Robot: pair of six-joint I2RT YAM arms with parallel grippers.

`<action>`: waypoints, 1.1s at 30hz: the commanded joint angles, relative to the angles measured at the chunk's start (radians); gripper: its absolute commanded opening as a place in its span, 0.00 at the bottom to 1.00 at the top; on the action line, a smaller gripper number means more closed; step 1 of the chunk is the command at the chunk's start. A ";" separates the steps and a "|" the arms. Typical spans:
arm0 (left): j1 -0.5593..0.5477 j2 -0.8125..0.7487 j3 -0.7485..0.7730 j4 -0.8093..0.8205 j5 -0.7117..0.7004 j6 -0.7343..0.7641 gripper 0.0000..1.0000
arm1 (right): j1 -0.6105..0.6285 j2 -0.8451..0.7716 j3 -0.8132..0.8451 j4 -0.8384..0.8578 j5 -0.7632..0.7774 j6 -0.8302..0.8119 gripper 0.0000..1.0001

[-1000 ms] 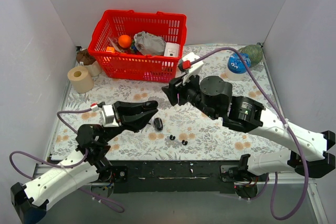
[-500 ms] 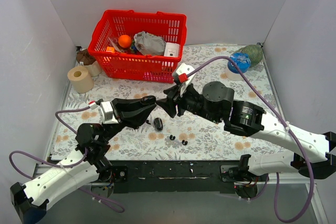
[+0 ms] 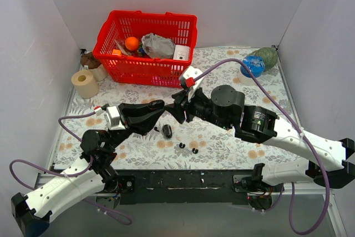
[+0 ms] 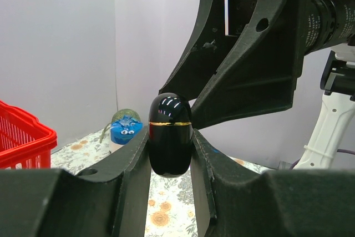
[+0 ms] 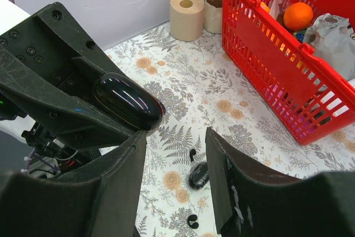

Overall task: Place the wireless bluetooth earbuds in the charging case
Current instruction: Open the charging case.

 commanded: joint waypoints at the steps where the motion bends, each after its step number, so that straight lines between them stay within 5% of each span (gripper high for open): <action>1: -0.006 -0.002 0.017 -0.004 0.065 0.000 0.00 | 0.005 0.001 0.053 0.060 0.023 -0.012 0.54; 33: -0.006 0.007 -0.008 -0.028 0.062 0.012 0.00 | 0.006 0.014 0.097 0.062 0.024 -0.021 0.55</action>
